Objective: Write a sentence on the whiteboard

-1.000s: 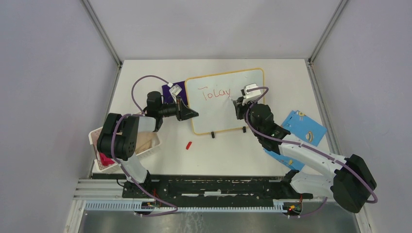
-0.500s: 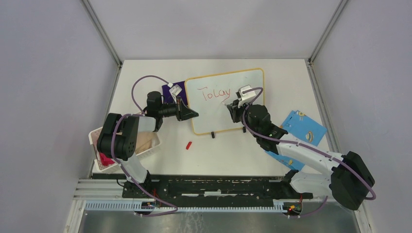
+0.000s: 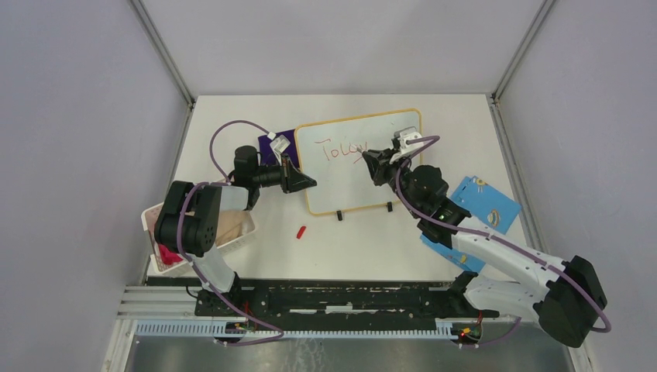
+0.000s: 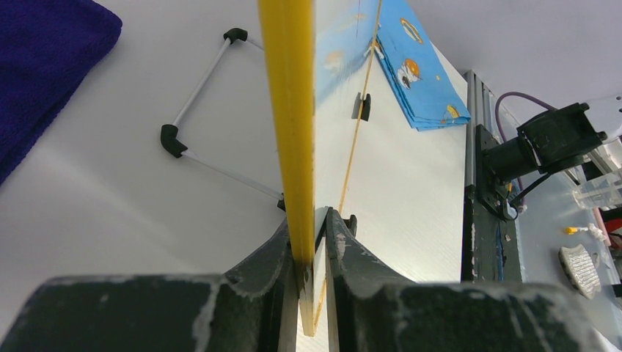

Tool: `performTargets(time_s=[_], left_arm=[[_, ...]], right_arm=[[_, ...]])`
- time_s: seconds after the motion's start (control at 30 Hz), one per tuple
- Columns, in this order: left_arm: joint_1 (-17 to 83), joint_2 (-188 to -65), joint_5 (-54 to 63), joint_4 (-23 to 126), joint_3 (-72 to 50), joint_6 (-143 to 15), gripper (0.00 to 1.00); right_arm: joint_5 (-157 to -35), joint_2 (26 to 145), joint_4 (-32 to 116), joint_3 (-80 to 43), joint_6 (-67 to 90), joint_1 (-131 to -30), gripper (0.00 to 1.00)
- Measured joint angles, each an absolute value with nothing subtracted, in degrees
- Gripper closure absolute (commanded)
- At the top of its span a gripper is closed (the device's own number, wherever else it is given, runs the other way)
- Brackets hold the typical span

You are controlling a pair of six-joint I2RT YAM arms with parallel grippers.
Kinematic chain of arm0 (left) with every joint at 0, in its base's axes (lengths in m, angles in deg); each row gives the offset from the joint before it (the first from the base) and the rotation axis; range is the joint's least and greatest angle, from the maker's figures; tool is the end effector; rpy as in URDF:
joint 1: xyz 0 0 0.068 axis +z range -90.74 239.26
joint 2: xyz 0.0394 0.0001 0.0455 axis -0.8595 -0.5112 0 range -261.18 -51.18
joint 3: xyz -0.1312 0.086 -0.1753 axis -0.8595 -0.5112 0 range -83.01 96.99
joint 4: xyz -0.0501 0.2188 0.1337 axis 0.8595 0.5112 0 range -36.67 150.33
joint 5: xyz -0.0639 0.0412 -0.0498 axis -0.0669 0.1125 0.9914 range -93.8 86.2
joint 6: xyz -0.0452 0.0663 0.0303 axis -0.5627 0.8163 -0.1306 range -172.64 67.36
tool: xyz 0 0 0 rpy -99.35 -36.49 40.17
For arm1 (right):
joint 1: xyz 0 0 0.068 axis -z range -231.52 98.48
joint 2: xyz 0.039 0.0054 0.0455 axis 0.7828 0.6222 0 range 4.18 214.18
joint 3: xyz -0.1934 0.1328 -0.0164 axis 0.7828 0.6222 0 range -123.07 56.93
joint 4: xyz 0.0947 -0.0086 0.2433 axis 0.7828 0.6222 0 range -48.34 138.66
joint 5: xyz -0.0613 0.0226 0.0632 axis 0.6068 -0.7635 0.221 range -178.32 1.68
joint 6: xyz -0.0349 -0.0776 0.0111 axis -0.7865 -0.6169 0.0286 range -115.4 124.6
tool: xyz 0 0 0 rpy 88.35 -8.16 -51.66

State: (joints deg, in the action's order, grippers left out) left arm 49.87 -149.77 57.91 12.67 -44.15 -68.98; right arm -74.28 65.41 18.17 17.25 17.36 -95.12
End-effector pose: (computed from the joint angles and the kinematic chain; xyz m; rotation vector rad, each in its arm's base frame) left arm 0.3174 -0.1199 0.1188 0.6464 1.8174 -1.3153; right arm 0.2363 0.1996 0.2815 -0.2226 1.5520 0.5907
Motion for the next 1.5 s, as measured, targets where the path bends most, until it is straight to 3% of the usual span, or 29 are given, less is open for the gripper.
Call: performTargets(time_s=[0.53,1.5], left_arm=[[49.8,-149.7,57.9,12.8,-44.2,-68.6,0.98],[49.5,-149.6,58.0,14.5,-43.6,-67.5,0.98]], right_arm=[[-70.0,75.2,25.7,6.0,9.7,-100.2,1.00],[-67.3,80.2,28.3,4.2,8.6,-100.3,1.00]])
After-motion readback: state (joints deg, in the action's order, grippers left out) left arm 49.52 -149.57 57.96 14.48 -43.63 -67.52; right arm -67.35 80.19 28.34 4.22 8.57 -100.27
